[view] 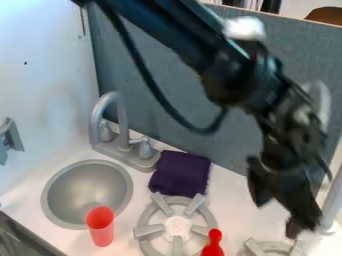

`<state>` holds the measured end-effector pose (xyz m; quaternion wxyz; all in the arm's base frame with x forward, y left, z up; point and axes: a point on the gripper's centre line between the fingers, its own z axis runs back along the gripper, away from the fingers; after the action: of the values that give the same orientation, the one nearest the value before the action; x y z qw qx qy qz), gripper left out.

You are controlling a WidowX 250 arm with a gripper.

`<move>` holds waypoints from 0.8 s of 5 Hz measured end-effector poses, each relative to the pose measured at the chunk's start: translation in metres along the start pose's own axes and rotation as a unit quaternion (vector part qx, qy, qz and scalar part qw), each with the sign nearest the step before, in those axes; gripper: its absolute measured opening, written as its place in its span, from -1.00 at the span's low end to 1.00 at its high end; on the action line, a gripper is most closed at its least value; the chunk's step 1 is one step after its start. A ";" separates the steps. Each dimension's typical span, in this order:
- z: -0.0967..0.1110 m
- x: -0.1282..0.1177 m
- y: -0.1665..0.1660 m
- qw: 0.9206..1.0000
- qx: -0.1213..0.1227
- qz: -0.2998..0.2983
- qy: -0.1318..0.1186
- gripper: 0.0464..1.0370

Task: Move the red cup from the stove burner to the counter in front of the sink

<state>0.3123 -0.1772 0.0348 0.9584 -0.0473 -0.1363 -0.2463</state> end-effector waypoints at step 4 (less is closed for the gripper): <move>-0.082 -0.008 -0.023 0.993 -0.009 -0.005 0.117 0.93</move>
<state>0.3133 -0.2068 -0.0456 0.9661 -0.0265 -0.0209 -0.2558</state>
